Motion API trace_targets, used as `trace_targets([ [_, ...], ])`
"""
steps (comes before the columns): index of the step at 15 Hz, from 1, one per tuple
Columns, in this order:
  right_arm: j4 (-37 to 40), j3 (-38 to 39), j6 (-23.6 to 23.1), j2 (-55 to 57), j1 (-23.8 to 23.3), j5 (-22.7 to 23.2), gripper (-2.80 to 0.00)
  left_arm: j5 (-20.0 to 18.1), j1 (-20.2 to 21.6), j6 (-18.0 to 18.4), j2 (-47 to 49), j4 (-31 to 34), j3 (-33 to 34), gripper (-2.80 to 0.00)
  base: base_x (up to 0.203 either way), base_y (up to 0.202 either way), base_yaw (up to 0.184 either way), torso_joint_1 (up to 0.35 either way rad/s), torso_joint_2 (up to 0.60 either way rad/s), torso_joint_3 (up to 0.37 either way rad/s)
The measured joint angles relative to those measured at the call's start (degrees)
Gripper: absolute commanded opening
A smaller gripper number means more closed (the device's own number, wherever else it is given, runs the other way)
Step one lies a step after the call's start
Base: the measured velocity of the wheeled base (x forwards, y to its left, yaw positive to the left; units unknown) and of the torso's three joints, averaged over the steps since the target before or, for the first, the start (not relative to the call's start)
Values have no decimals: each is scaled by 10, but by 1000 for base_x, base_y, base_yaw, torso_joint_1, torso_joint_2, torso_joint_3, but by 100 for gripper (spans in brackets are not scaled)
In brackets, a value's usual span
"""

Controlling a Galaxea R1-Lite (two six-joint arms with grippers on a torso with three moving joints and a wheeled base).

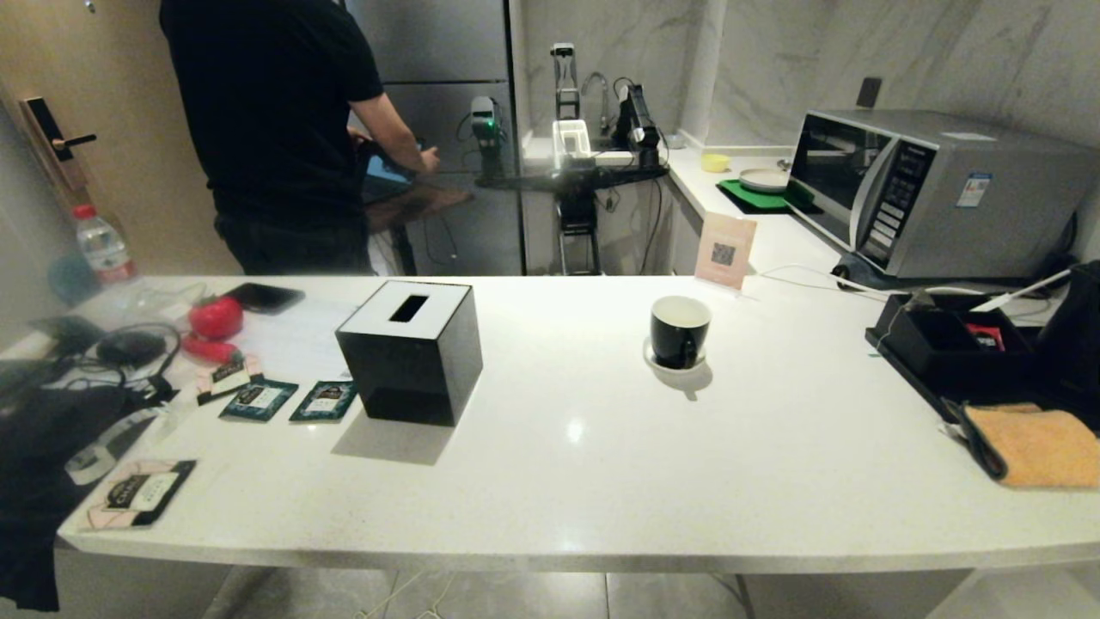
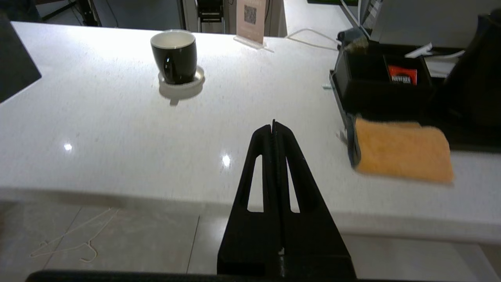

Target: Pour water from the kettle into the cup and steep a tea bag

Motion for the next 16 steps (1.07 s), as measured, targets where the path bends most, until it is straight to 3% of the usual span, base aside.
trace_targets([
  [5, -165, -43, 1, 205, -2, -4, -280, 0, 0, 0, 0, 0, 0, -280, 0, 0, 0, 0, 0, 0],
  [8, -244, -100, 0, 320, -3, -29, -280, 0, 0, 0, 0, 0, 0, -280, 0, 0, 0, 0, 0, 0],
  [12, -301, -191, -3, 441, -3, -73, -280, 0, 0, 0, 0, 0, 0, -280, 0, 0, 0, 0, 0, 0],
  [16, -310, -260, -7, 523, -3, -138, -280, 0, 0, 0, 0, 0, 0, -280, 0, 0, 0, 0, 0, 0],
])
